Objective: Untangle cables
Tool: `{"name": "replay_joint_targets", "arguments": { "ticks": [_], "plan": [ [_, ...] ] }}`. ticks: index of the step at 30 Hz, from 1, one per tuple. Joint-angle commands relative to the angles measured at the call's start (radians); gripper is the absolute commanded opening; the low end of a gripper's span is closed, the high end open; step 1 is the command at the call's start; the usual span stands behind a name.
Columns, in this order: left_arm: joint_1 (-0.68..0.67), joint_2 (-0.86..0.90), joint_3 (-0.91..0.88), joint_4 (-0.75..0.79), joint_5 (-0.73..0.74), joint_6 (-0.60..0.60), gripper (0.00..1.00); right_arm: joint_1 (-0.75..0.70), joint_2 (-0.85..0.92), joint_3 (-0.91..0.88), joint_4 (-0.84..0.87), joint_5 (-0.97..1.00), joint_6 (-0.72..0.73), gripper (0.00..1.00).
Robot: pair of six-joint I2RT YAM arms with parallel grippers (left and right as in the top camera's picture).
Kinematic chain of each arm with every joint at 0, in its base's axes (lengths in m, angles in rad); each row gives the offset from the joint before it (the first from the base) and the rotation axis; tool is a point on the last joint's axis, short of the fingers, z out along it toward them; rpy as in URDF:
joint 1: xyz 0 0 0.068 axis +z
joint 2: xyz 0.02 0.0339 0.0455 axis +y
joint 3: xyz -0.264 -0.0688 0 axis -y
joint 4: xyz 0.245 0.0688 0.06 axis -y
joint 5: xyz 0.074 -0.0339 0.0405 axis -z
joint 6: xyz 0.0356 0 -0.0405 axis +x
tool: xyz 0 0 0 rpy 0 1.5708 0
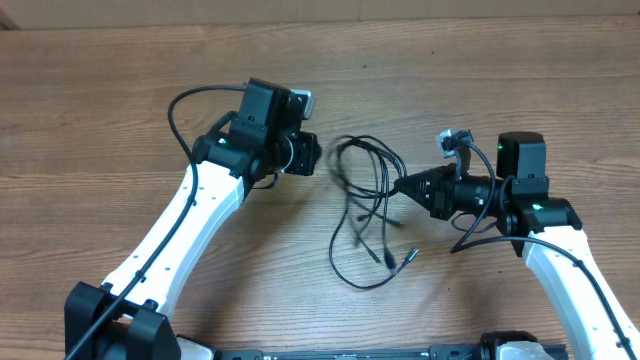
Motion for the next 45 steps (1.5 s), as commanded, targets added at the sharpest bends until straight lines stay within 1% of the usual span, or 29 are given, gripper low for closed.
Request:
{"name": "replay_joint_targets", "arguments": {
  "ticks": [1, 2, 5, 9, 14, 15, 18, 20, 21, 22, 24, 29, 30, 31, 33, 36, 42, 45],
  "plan": [
    [0.004, 0.011, 0.006, 0.000, 0.163, 0.098, 0.52, -0.001, -0.001, 0.014, 0.037, -0.048, 0.022, 0.04],
    [0.004, 0.011, 0.006, 0.000, 0.181, 0.098, 0.52, -0.001, -0.001, 0.014, 0.047, -0.055, 0.022, 0.04],
    [0.003, 0.011, 0.006, -0.008, 0.194, 0.081, 0.41, -0.001, -0.001, 0.014, 0.057, -0.058, 0.022, 0.04],
    [-0.001, 0.012, 0.005, -0.037, 0.194, 0.077, 0.33, -0.001, -0.001, 0.014, 0.057, -0.058, 0.022, 0.04],
    [-0.036, 0.020, 0.002, -0.060, 0.193, 0.033, 0.38, -0.001, -0.001, 0.014, 0.068, -0.069, 0.023, 0.04],
    [-0.047, 0.023, -0.001, -0.060, 0.193, 0.029, 0.40, -0.001, -0.001, 0.014, 0.074, -0.073, 0.023, 0.04],
    [-0.084, 0.040, -0.001, -0.062, 0.190, -0.010, 0.40, -0.001, -0.001, 0.014, 0.076, -0.072, 0.023, 0.04],
    [-0.116, 0.070, -0.001, -0.058, 0.169, -0.031, 0.46, -0.001, -0.001, 0.014, 0.075, -0.072, 0.023, 0.04],
    [-0.122, 0.079, -0.001, -0.055, 0.166, -0.039, 0.47, -0.001, -0.001, 0.014, 0.074, -0.072, 0.023, 0.04],
    [-0.129, 0.093, -0.001, -0.051, 0.161, -0.054, 0.47, -0.001, -0.001, 0.014, 0.074, -0.072, 0.023, 0.04],
    [-0.139, 0.121, -0.001, -0.043, 0.161, -0.077, 0.44, -0.001, -0.001, 0.014, 0.072, -0.072, 0.023, 0.04],
    [-0.149, 0.183, -0.001, -0.023, 0.161, -0.082, 0.41, -0.001, -0.001, 0.014, 0.072, -0.072, 0.023, 0.04],
    [-0.149, 0.196, -0.001, -0.016, 0.160, -0.098, 0.42, -0.001, -0.001, 0.014, 0.072, -0.072, 0.023, 0.04],
    [-0.149, 0.206, -0.001, -0.007, 0.160, -0.113, 0.43, -0.001, -0.001, 0.014, 0.072, -0.072, 0.023, 0.04],
    [-0.149, 0.232, -0.001, 0.020, 0.161, -0.160, 0.50, -0.001, -0.001, 0.014, 0.072, -0.072, 0.023, 0.04],
    [-0.155, 0.266, -0.001, 0.063, 0.164, -0.221, 0.54, -0.001, -0.001, 0.014, 0.072, -0.072, 0.023, 0.04],
    [-0.188, 0.312, -0.001, 0.166, 0.190, -0.246, 0.56, -0.001, -0.001, 0.014, 0.073, -0.071, 0.022, 0.04],
    [-0.206, 0.316, -0.001, 0.211, 0.182, -0.306, 0.56, -0.001, -0.001, 0.014, 0.076, -0.071, 0.022, 0.04]
  ]
}}
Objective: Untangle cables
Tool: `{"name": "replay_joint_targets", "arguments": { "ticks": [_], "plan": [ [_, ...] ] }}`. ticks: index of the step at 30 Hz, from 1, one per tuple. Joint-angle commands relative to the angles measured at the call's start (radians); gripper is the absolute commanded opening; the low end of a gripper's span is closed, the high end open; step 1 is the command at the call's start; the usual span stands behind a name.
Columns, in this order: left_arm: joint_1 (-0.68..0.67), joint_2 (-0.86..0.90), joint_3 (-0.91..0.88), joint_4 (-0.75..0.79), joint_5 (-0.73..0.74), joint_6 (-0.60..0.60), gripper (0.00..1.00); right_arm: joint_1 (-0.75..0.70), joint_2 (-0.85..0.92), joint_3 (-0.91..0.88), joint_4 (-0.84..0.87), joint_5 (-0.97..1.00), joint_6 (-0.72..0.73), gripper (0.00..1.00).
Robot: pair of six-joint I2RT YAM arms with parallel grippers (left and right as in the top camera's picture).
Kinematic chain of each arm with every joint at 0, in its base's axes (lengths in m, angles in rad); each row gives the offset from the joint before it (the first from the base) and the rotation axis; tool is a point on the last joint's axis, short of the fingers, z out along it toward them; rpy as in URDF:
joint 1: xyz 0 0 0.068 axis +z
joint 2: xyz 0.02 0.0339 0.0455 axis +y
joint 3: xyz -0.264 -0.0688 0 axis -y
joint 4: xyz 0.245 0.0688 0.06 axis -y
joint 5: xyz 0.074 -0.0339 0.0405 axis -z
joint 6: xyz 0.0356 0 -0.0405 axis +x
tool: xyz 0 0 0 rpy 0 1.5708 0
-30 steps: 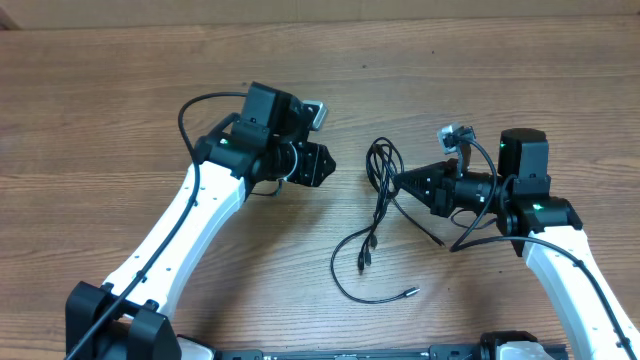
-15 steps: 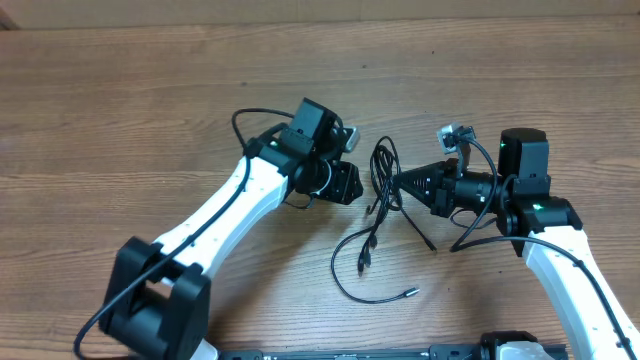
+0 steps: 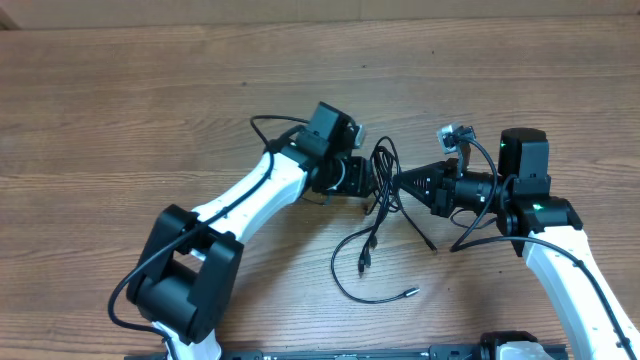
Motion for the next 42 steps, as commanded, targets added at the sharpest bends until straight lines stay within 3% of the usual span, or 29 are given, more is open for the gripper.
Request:
{"name": "replay_joint_targets", "arguments": {
  "ticks": [1, 9, 15, 18, 21, 25, 30, 33, 37, 42],
  "plan": [
    [-0.027, 0.012, 0.000, 0.048, 0.011, -0.096, 0.56, -0.001, -0.001, 0.014, 0.010, -0.015, 0.000, 0.04],
    [-0.068, 0.013, 0.000, 0.102, -0.009, -0.188, 0.55, -0.001, -0.001, 0.014, 0.009, -0.015, 0.000, 0.04],
    [-0.104, 0.014, 0.000, 0.094, -0.043, -0.187, 0.38, -0.001, -0.001, 0.014, 0.009, -0.012, 0.000, 0.07],
    [-0.103, 0.014, 0.000, 0.096, -0.017, -0.187, 0.24, -0.001, -0.001, 0.014, 0.009, -0.012, 0.000, 0.30],
    [-0.093, 0.014, 0.000, 0.100, 0.021, -0.185, 0.22, -0.001, -0.001, 0.014, 0.005, 0.013, 0.000, 1.00],
    [-0.075, 0.014, 0.000, 0.085, 0.046, -0.171, 0.23, -0.001, -0.001, 0.014, 0.001, 0.038, 0.000, 1.00],
    [-0.033, 0.014, 0.000, 0.015, 0.053, -0.153, 0.10, -0.002, -0.001, 0.014, -0.002, 0.106, 0.017, 1.00],
    [0.000, 0.014, 0.000, -0.042, 0.057, -0.149, 0.04, -0.002, -0.001, 0.014, -0.011, 0.247, 0.093, 1.00],
    [0.060, 0.014, 0.000, -0.121, 0.057, -0.132, 0.04, -0.002, 0.002, 0.014, -0.042, 0.444, 0.230, 1.00],
    [0.102, 0.014, 0.000, -0.149, 0.065, -0.131, 0.05, -0.002, 0.028, 0.014, -0.062, 0.462, 0.325, 1.00]
  ]
}}
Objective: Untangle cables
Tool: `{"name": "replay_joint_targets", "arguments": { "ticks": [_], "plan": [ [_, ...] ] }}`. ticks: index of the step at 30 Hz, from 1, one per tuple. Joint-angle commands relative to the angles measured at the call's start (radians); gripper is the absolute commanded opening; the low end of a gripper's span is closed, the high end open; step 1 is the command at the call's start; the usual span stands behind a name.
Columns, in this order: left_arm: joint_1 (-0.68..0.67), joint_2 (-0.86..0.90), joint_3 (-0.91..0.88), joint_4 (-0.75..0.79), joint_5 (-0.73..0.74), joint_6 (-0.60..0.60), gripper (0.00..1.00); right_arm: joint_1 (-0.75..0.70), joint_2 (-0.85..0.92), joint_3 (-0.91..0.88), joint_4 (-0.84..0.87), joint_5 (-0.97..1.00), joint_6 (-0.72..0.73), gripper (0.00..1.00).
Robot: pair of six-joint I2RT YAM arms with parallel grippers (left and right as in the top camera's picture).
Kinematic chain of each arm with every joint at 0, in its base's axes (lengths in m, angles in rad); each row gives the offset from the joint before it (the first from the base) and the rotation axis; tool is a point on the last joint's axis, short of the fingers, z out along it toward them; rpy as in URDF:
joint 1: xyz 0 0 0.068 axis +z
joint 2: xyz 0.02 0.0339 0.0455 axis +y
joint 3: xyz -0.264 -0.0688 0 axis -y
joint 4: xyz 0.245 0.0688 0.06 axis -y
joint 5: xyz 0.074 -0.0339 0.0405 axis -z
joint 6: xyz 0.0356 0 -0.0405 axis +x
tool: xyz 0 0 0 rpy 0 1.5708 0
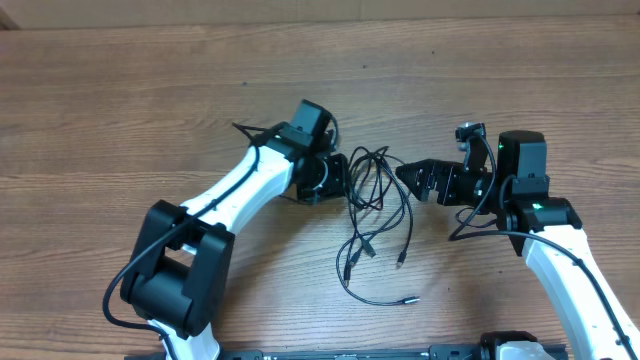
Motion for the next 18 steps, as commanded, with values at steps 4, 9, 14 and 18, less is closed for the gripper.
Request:
{"name": "replay_joint_targets", "arguments": {
  "ticks": [4, 9, 14, 18],
  "plan": [
    [0.038, 0.011, 0.000, -0.005, 0.033, 0.024, 0.05, -0.001, 0.063, 0.014, -0.034, 0.076, 0.117, 1.00],
    [0.048, 0.011, 0.000, 0.000, 0.074, 0.032, 0.04, -0.001, 0.127, 0.014, -0.039, 0.076, 0.117, 1.00],
    [0.049, 0.011, 0.001, 0.000, 0.088, 0.053, 0.04, -0.002, 0.176, 0.013, -0.019, 0.076, 0.117, 1.00],
    [0.051, 0.010, 0.001, 0.008, 0.135, 0.068, 0.04, -0.002, 0.180, 0.014, -0.014, 0.076, 0.117, 1.00]
  ]
}}
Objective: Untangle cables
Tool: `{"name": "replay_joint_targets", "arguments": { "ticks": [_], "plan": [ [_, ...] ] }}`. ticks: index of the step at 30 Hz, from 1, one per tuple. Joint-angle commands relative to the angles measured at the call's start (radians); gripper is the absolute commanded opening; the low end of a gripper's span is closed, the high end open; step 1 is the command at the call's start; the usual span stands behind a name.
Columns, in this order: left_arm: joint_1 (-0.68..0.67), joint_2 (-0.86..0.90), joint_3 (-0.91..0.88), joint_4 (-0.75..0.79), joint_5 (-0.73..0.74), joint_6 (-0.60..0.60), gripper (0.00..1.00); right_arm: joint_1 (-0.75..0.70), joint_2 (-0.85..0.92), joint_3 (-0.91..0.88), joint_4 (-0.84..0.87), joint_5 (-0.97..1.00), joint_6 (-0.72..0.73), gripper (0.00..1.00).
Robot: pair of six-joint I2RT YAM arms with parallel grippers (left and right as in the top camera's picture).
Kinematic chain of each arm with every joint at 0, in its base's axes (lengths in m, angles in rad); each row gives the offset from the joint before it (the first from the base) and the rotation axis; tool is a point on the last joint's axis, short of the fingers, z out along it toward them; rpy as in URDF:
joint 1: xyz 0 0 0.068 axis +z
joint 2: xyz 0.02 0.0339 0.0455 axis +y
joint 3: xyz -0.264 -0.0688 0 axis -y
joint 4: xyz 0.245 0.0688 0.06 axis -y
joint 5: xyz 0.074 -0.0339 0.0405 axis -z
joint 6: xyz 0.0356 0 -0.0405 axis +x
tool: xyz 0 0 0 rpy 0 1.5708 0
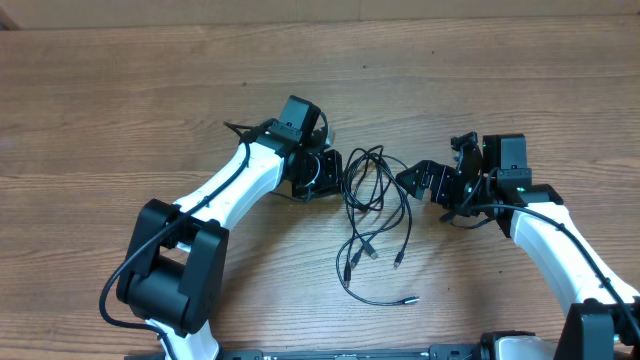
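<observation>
A tangle of thin black cables (374, 188) lies in the middle of the wooden table, with loose plug ends trailing toward the front (351, 264). My left gripper (338, 174) lies at the tangle's left edge, shut on a loop of cable there. Just to the right of the tangle, my right gripper (408, 180) points at it with its fingers apart and nothing between them.
One long cable end (408, 299) curves out toward the front edge. Both white arms reach in from the front corners, the left arm (225, 190) slanting across the left half of the wooden table (120, 120).
My left gripper has moved a little to the left and farther back, with the tangle's left loops following. The right arm has turned at the wrist, its gripper sitting slightly lower beside the tangle.
At first my right gripper held the tangle's right side while the left hovered apart. Then the left gripper was at the tangle beside the right one, the cables bunched between them. Later the cables lay spread, the right gripper had let go, and the left stayed at their left edge.
</observation>
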Motion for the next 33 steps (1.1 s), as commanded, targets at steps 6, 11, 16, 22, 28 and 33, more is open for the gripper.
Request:
{"name": "replay_joint_targets", "arguments": {
  "ticks": [6, 11, 16, 22, 28, 33],
  "plan": [
    [0.008, 0.010, 0.003, 0.050, 0.112, 0.036, 0.07, -0.002, 0.001, 0.013, 0.014, 0.019, -0.003, 1.00],
    [0.011, 0.010, 0.004, 0.063, 0.163, 0.021, 0.04, -0.002, 0.001, 0.013, 0.013, 0.032, -0.004, 1.00],
    [0.011, 0.006, 0.011, 0.061, 0.182, 0.014, 0.04, -0.002, 0.003, 0.013, 0.015, 0.032, -0.004, 1.00],
    [0.013, -0.028, 0.011, 0.020, 0.145, 0.006, 0.04, -0.002, 0.005, 0.013, 0.013, 0.063, -0.004, 1.00],
    [0.027, -0.085, 0.011, -0.042, 0.024, -0.046, 0.04, -0.002, 0.005, 0.013, 0.013, 0.062, -0.004, 1.00],
    [0.029, -0.142, 0.011, -0.040, -0.059, -0.084, 0.07, -0.002, 0.005, 0.013, 0.014, 0.063, -0.004, 1.00]
  ]
}}
